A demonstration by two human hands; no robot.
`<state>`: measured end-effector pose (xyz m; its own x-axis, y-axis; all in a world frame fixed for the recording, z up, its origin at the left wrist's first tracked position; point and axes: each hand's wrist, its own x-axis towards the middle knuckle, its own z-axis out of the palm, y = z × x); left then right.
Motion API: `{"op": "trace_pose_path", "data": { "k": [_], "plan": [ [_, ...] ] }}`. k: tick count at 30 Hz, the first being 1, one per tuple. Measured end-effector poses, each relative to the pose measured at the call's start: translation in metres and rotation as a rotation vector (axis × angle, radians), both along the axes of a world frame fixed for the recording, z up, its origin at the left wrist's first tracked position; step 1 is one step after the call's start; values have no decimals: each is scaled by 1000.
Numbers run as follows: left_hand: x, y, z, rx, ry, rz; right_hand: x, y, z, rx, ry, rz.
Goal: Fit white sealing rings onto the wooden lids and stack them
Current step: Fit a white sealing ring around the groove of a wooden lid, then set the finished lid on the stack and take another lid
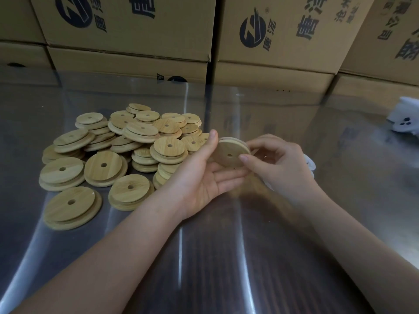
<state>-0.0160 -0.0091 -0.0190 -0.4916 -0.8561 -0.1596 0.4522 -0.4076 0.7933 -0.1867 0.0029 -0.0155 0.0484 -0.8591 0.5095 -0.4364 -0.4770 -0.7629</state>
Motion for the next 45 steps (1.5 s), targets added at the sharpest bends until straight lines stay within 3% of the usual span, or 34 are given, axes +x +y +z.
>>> {"op": "trace_pose_path", "data": {
  "k": [7,16,23,31,37,45],
  "plan": [
    [-2,3,0,-54,-238,86,-35,-19,5,-16,-138,-397],
    [-8,7,-4,-246,-387,55,-80,-47,-6,-27,199,-729],
    [-8,7,-4,-252,-400,43,-109,-66,-13,45,459,-736],
    [-8,5,-5,-259,-420,28,-122,-80,-19,237,559,-649],
    [-8,6,-4,-258,-431,22,-115,-83,-23,370,541,-555],
    [-8,6,-3,-255,-433,26,-111,-69,-14,251,328,-705]
  ]
}}
